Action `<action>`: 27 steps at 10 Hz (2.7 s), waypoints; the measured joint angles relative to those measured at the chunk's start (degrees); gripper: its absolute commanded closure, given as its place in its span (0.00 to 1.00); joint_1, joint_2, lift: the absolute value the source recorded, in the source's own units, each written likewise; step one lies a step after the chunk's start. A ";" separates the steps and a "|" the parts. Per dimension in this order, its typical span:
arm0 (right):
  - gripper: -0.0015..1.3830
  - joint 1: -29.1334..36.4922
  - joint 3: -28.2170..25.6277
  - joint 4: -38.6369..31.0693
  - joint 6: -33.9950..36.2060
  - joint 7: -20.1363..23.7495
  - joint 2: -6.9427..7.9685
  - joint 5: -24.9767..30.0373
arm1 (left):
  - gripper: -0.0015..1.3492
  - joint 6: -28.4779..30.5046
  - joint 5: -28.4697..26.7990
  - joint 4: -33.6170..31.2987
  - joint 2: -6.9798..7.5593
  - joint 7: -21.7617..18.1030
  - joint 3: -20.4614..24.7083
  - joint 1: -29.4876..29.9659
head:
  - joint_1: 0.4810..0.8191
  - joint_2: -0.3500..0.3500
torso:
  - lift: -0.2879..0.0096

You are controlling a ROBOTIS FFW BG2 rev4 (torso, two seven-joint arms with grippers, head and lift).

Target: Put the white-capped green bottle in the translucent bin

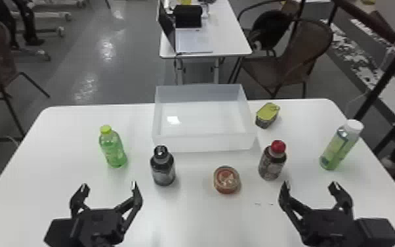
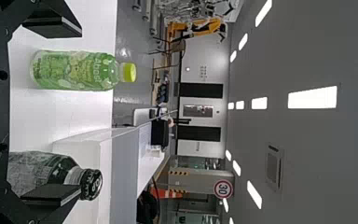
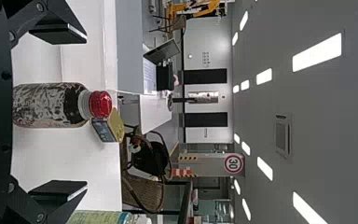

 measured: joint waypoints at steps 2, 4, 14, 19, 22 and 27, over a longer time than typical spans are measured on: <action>0.14 -0.03 0.00 -0.07 0.00 0.00 0.00 0.04 | 0.09 0.09 0.41 0.00 -0.08 0.01 -0.04 -0.05 | 0.63 0.50 | 0.70; 0.14 -0.08 0.00 -0.09 0.00 0.00 0.01 0.20 | 0.09 0.11 0.58 0.00 -0.11 0.01 -0.03 0.01 | 0.63 0.51 | 0.70; 0.14 -8.16 0.06 11.12 -2.56 -7.56 1.04 -6.19 | 0.09 -0.39 0.76 0.00 -0.09 -0.04 -0.01 -0.27 | 0.63 0.43 | 0.70; 0.15 -16.16 -2.45 22.63 -4.41 -11.18 -0.88 -8.50 | 0.09 -1.27 2.43 0.74 -0.91 -0.06 0.11 -0.18 | 0.63 0.32 | 0.70; 0.15 -22.93 -2.98 32.23 -8.09 -9.90 -1.30 -12.71 | 0.09 -1.41 2.74 0.71 -1.06 -0.33 0.31 0.10 | 0.63 0.28 | 0.70; 0.15 -29.25 -4.96 40.56 -8.80 2.20 -5.76 -17.18 | 0.09 -1.51 3.12 0.74 -1.66 -0.59 0.97 0.63 | 0.63 0.24 | 0.70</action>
